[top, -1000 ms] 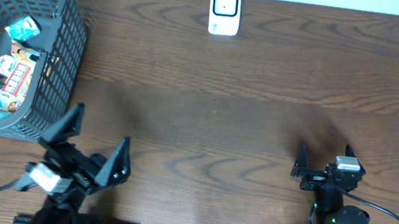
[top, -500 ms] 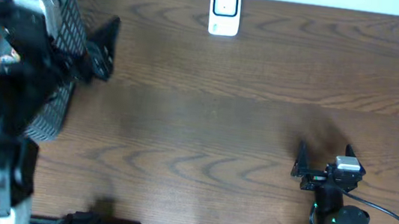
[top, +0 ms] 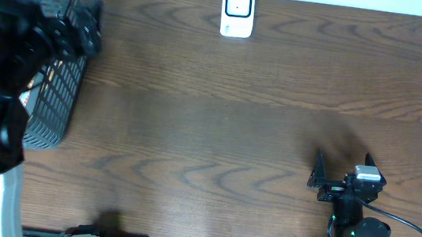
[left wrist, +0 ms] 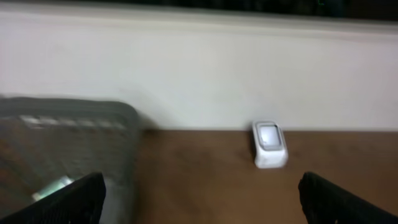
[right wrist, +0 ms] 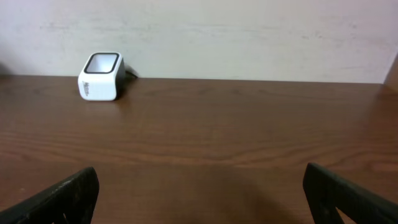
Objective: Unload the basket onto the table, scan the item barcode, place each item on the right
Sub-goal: 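Reach the left gripper into the basket and grasp the yellow chip bag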
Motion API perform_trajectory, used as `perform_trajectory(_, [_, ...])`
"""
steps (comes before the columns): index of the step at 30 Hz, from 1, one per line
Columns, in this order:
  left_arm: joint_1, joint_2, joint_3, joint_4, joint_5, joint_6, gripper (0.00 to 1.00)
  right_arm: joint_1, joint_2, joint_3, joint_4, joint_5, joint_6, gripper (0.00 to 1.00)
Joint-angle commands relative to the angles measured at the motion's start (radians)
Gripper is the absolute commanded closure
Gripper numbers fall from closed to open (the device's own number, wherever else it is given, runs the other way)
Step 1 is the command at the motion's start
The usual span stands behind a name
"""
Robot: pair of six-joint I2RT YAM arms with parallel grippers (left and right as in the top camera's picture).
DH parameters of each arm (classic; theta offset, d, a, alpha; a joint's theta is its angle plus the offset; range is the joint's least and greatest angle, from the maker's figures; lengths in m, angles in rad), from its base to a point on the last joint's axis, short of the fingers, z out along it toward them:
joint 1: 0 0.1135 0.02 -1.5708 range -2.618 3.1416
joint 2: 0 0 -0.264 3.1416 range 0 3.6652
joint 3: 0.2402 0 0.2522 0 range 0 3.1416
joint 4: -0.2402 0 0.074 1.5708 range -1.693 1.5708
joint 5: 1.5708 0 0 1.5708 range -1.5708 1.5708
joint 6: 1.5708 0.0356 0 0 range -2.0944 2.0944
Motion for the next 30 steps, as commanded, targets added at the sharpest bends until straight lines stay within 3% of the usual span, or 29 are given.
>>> perform_trajectory(1, [0.054, 0.055, 0.167, 0.008, -0.219, 0.021, 0.02, 0.000, -0.002, -0.002, -0.004, 0.008, 0.014, 0.01])
perform_trajectory(5, [0.218, 0.154, 0.208, 0.005, -0.333, 0.050, 0.03, 0.000, -0.002, -0.002, -0.004, 0.008, 0.014, 0.01])
perform_trajectory(9, [0.303, 0.247, 0.176, -0.013, -0.333, 0.050, 0.03, 0.000, -0.002, -0.002, -0.004, 0.008, 0.014, 0.01])
perform_trajectory(14, [0.313, 0.358, 0.142, -0.014, -0.362, 0.051, 0.02, 0.000, -0.002, -0.002, -0.004, 0.008, 0.014, 0.01])
perform_trajectory(19, [0.313, 0.465, 0.141, -0.043, -0.627, 0.054, 0.03, 0.000, -0.002, -0.002, -0.004, 0.008, 0.014, 0.01])
perform_trajectory(23, [0.316, 0.510, 0.113, -0.052, -0.629, 0.060, 0.02, 0.000, -0.002, -0.002, -0.004, 0.008, 0.014, 0.01])
perform_trajectory(30, [0.339, 0.560, -0.046, -0.050, -0.629, 0.180, 0.02, 0.000, -0.002, -0.002, -0.004, 0.008, 0.014, 0.01])
